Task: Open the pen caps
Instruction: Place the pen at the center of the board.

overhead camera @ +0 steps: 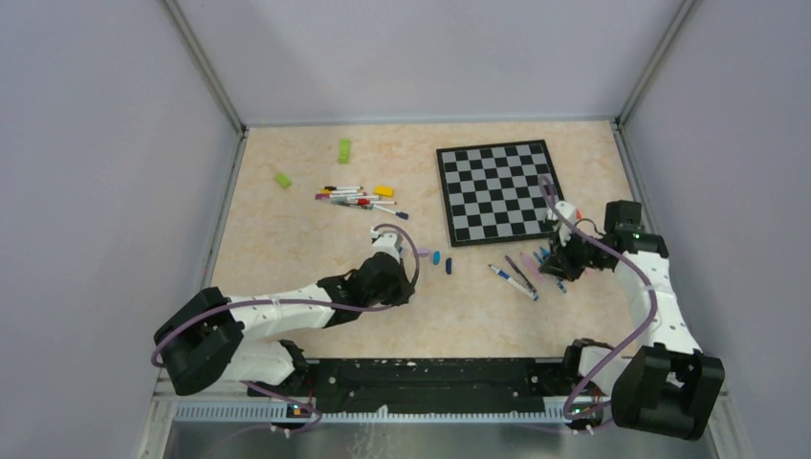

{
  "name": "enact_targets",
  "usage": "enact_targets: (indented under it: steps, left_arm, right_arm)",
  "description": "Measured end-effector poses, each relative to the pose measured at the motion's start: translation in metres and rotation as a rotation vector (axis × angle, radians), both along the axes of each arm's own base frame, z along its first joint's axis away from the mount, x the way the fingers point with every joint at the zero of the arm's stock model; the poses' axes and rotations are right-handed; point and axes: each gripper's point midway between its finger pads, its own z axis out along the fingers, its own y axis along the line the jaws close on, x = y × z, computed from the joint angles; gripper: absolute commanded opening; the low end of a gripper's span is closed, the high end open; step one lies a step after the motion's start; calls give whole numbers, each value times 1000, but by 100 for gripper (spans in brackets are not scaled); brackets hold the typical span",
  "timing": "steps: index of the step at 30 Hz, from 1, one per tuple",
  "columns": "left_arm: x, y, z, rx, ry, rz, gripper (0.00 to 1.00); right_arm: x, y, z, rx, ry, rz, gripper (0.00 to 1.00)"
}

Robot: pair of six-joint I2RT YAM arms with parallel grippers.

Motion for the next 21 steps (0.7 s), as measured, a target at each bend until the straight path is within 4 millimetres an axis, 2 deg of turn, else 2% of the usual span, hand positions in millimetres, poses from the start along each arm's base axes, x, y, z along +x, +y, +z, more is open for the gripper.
enact_targets:
  steps: [4, 9, 14, 17, 21]
  left_arm:
    - [-1, 9, -8, 27, 38, 55, 0]
    - [-4, 20, -17, 62, 80, 114, 0]
    - [-4, 29, -23, 95, 115, 185, 3]
    - [-1, 33, -27, 121, 132, 230, 11]
    - [4, 35, -31, 155, 149, 283, 13]
  right_arm:
    - [-34, 11, -28, -84, 73, 153, 0]
    - [-70, 3, -64, -200, 159, 245, 0]
    - [-82, -1, -83, -308, 181, 324, 2]
    - [-82, 2, -87, -350, 174, 378, 4]
    - [-82, 9, -98, -392, 188, 426, 6]
